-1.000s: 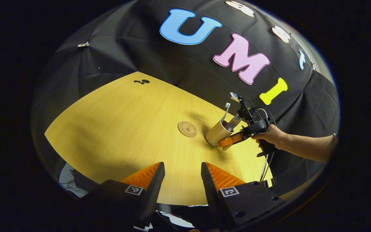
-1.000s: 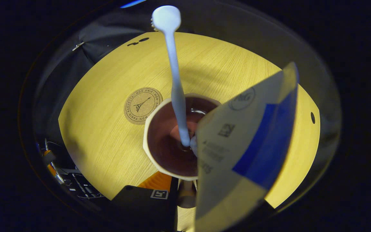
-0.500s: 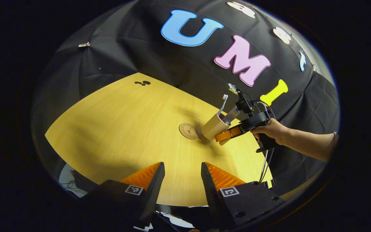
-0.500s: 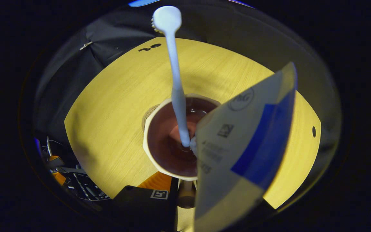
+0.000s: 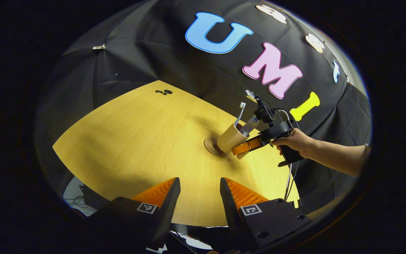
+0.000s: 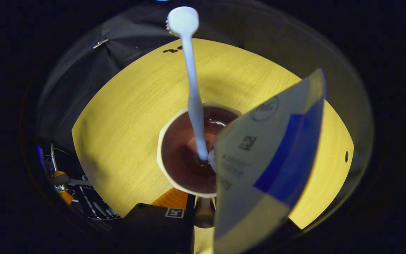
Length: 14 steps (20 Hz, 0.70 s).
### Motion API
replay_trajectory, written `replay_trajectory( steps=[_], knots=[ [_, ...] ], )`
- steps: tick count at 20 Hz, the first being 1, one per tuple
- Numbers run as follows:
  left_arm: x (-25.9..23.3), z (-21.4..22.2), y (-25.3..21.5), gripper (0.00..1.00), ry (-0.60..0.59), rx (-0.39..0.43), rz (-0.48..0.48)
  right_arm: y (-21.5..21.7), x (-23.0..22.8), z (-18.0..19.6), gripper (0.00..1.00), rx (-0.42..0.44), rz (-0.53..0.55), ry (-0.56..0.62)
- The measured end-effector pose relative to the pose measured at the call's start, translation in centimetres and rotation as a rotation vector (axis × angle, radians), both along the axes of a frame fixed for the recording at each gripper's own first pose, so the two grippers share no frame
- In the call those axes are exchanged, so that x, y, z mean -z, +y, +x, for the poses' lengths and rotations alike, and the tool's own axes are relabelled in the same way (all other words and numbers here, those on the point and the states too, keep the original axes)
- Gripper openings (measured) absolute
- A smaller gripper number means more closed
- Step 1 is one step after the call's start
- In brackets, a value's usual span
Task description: Put the toothbrush and toothpaste on the desktop into the cup, then pick up the cup and place it on the coaster on the desktop.
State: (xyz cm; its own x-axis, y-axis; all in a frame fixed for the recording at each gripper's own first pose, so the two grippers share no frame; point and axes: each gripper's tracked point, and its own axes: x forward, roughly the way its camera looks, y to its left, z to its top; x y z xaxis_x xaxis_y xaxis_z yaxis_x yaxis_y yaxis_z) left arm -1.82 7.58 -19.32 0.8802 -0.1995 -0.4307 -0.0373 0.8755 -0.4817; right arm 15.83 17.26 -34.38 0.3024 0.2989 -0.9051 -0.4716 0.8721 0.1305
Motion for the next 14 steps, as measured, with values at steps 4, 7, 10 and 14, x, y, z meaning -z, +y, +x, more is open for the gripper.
replay_trajectory(
  steps=[4, 7, 10, 14],
  knots=[
    [0.1, 0.0, 0.9, 0.71, 0.006, -0.016, -0.008, 1.6, 0.4, 0.5, 0.24, -0.026, -0.009, 0.003],
    [0.2, -0.1, 1.4, 0.71, 0.010, -0.027, -0.013, 2.2, 0.7, 0.9, 0.23, -0.038, -0.019, 0.004],
    [0.6, -0.3, 1.6, 0.71, 0.018, -0.035, -0.017, 2.6, 1.0, 1.1, 0.23, -0.043, -0.024, 0.012],
    [0.5, -0.2, 1.8, 0.71, 0.021, -0.041, -0.022, 2.8, 1.6, 1.1, 0.23, -0.061, -0.048, 0.017]
  ],
)
